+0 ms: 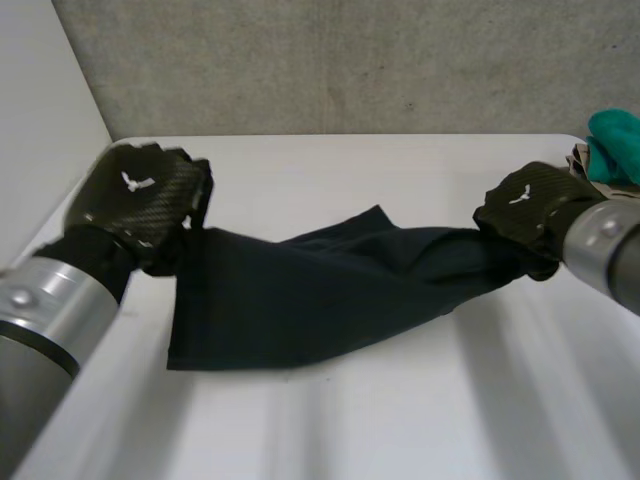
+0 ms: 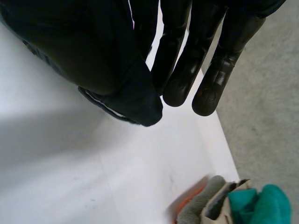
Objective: Fold the laundry.
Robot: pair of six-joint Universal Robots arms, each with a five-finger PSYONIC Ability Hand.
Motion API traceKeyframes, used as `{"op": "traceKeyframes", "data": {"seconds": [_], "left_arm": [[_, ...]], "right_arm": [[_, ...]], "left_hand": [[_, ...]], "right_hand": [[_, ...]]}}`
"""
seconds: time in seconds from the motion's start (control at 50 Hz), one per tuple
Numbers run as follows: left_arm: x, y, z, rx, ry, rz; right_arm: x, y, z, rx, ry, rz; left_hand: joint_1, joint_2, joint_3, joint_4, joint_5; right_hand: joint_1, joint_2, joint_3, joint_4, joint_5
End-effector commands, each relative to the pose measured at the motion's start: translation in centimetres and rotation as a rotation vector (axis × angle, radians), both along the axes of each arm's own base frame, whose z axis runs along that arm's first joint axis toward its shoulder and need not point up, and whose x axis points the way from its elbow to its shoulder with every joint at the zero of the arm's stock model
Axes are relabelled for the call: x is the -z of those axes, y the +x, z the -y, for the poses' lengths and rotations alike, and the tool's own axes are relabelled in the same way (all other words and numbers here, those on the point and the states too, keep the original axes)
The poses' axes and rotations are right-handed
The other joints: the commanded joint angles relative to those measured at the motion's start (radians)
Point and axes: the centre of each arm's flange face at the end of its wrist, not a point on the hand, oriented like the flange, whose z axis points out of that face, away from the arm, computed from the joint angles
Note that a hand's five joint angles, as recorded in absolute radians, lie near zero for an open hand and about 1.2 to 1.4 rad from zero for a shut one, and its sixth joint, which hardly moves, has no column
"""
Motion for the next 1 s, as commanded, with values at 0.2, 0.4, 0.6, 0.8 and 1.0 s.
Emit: {"op": "traceKeyframes", "data": {"seconds": [0.2,0.4,0.6,0.8,1.0], "left_arm": [[8.5,-2.3,8.9,-0.017,0.202,0.180],[-1.2,-6.6,19.0,-0.052,-0.324,0.001],[-17.6,-5.6,18.6,-0.130,-0.995,-0.335],[-12.5,-5.5,18.6,-0.134,-0.832,-0.274],[1.8,-6.2,15.9,-0.016,-0.448,-0.072]], "right_arm": [[4.3,1.6,2.0,-0.039,0.119,-0.058],[-0.6,6.5,12.3,-0.015,-0.409,0.246],[-12.5,7.6,14.4,-0.055,-1.138,0.671],[-9.3,8.1,14.1,-0.048,-0.969,0.629],[3.6,7.3,13.6,0.043,-0.499,0.407]], "left_hand": [[0.258,0.201,0.206,0.197,0.249],[0.258,0.201,0.206,0.197,0.249],[0.258,0.201,0.206,0.197,0.249],[0.258,0.201,0.206,0.197,0.249],[0.258,0.201,0.206,0.197,0.249]], "right_hand": [[0.417,0.226,0.211,0.211,0.221],[0.417,0.226,0.211,0.211,0.221],[0.417,0.226,0.211,0.211,0.221],[0.417,0.226,0.211,0.211,0.221],[0.417,0.226,0.211,0.211,0.221]]}}
